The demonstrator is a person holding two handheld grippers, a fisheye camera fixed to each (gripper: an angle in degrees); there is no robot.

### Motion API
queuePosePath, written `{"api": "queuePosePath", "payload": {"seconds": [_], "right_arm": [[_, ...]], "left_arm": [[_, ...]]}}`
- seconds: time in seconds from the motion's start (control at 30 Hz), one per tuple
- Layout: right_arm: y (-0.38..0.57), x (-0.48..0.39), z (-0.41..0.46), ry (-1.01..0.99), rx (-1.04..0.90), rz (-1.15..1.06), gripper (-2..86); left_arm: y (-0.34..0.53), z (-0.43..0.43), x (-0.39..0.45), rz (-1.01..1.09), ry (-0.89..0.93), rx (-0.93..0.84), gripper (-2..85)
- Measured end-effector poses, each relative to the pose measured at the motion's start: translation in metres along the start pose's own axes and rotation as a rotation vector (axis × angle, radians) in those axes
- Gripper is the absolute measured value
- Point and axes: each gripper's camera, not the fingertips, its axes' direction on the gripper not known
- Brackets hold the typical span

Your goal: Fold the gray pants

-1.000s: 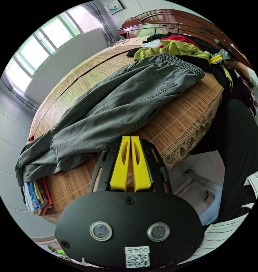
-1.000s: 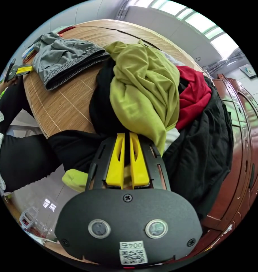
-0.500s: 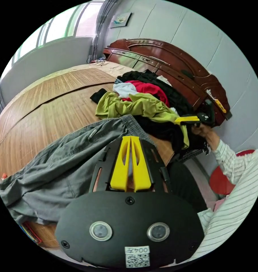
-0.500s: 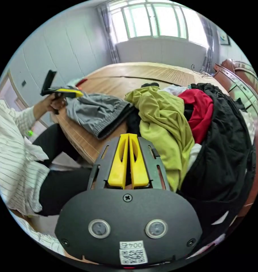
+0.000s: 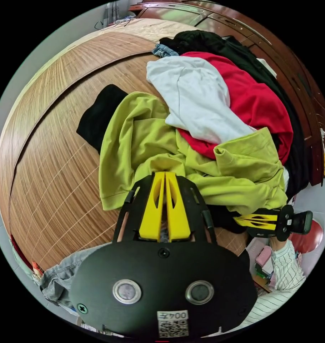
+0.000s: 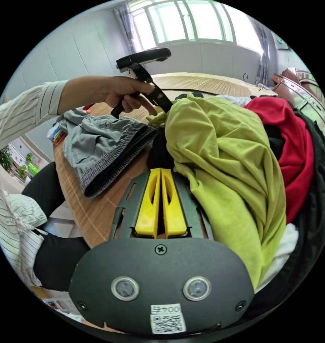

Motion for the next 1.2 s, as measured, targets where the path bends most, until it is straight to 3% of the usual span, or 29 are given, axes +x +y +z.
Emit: {"api": "queuePosePath", "payload": {"seconds": [0.07, 0.27, 0.43, 0.6, 0.73, 0.83, 1.0, 1.1, 1.2], "right_arm": [[0.004, 0.013, -0.008, 0.041, 0.041, -0.018, -0.8], [0.013, 0.060, -0.022, 0.056, 0.043, -0.063, -0.8], [0.014, 0.115, -0.031, 0.138, 0.015, -0.059, -0.9], [0.011, 0.162, -0.033, 0.107, 0.015, -0.013, -0.7], [0.010, 0.173, -0.038, 0.052, 0.007, 0.006, 0.1], [0.008, 0.168, -0.052, -0.256, 0.033, 0.062, 3.9], [0.025, 0.092, -0.051, -0.582, 0.144, 0.202, 13.4], [0.038, 0.068, -0.023, -0.623, 0.095, 0.362, 18.0], [0.048, 0.062, -0.012, -0.669, 0.165, 0.542, 18.2]], "left_arm": [[-0.012, 0.004, -0.012, -0.019, 0.102, 0.139, 0.1], [-0.064, 0.036, -0.008, -0.048, 0.270, 0.288, -0.1], [-0.120, 0.050, 0.020, 0.043, 0.261, 0.324, -0.1], [-0.120, 0.057, -0.021, 0.096, 0.343, 0.292, 0.0], [-0.060, 0.020, -0.100, -0.021, 0.487, 0.292, 0.3], [0.014, -0.029, -0.153, -0.070, 0.537, 0.358, 0.4], [0.188, -0.102, -0.213, -0.070, 0.470, 0.446, 0.5], [0.311, -0.129, -0.239, -0.086, 0.386, 0.489, 0.5], [0.432, -0.138, -0.266, -0.190, 0.312, 0.530, 0.5]]}}
